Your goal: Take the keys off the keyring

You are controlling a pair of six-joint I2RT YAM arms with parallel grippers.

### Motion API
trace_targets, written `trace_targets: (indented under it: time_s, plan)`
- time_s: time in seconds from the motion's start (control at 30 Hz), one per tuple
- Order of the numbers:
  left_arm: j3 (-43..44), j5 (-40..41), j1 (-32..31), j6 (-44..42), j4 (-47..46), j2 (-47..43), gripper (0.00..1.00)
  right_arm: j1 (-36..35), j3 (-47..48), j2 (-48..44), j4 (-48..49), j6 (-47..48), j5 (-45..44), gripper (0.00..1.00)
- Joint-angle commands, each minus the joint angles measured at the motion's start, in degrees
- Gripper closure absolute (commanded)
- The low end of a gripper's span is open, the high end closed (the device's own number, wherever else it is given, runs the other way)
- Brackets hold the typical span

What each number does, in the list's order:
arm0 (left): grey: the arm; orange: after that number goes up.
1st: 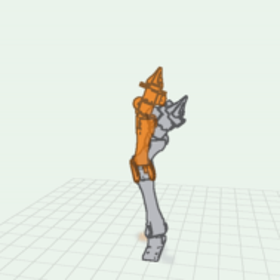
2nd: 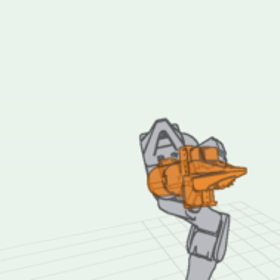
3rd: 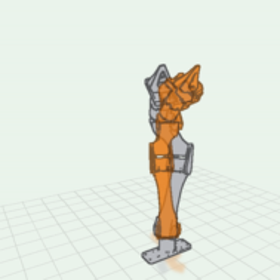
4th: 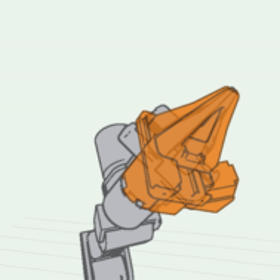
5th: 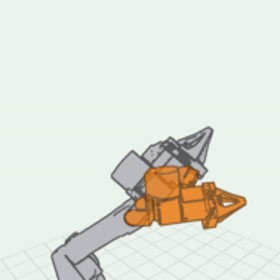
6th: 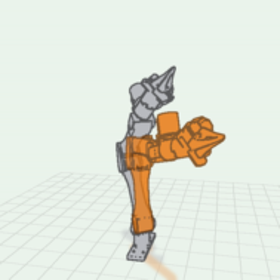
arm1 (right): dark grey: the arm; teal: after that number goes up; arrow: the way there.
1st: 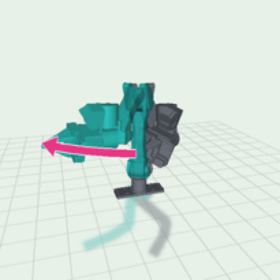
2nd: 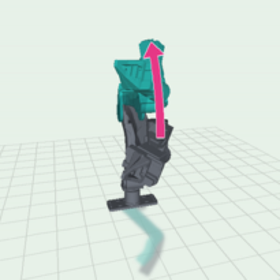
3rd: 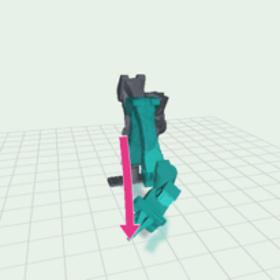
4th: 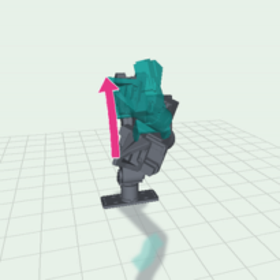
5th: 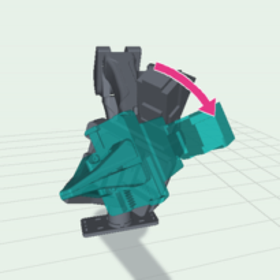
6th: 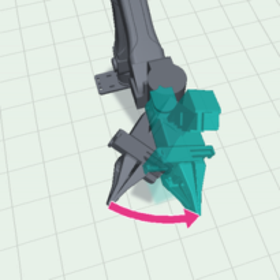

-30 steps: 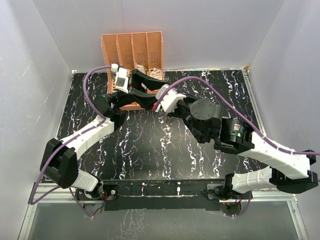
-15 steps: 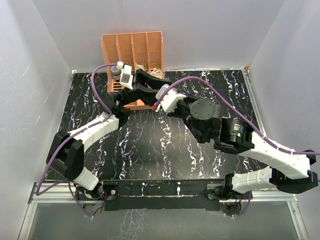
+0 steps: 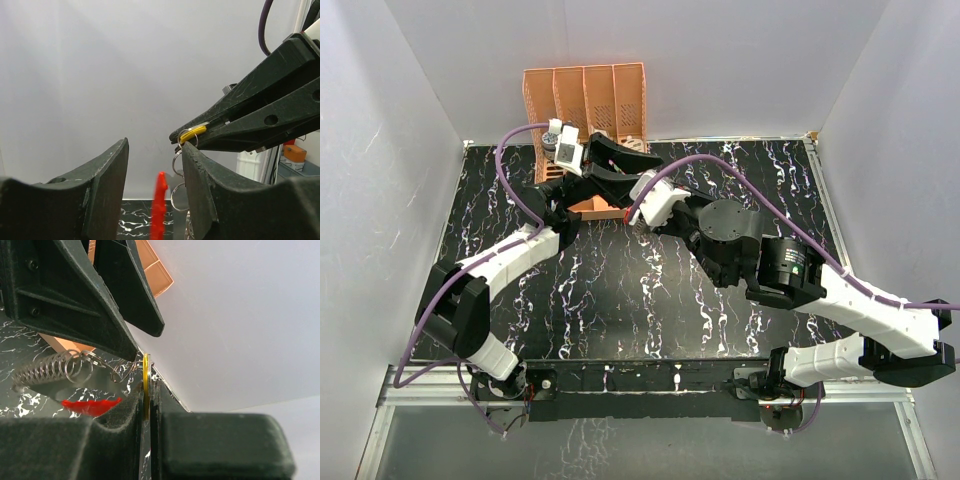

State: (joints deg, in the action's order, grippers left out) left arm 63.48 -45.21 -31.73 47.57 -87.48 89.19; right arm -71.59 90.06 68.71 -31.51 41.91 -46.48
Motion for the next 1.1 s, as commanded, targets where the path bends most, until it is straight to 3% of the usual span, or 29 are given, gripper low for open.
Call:
trace_targets:
  time_s: [0.0,0.53,0.73,1.07]
  plan:
    - [2.2,-0.2,-0.1,0.9,-4.0,-0.4,0.55,-0.3,0.3,-1.1,4.4,0.3,-0.1,1.00]
    - [-2.1,-1.4,-0.1,-0.4,-2.8,-3.3,0.56,-0.3,0.3,-1.3,5.2,0.5,-0.2,1.00]
    - [-2.2,-1.4,-0.2,-0.3,-3.1,-3.2,0.71,-0.3,0.1,-1.2,5.4,0.5,-0.3,1.00]
    - [-1.3,-1.6,-0.8,0.5,-3.9,-2.6,0.73,-0.3,0.0,-1.1,5.8,0.5,-0.2,1.00]
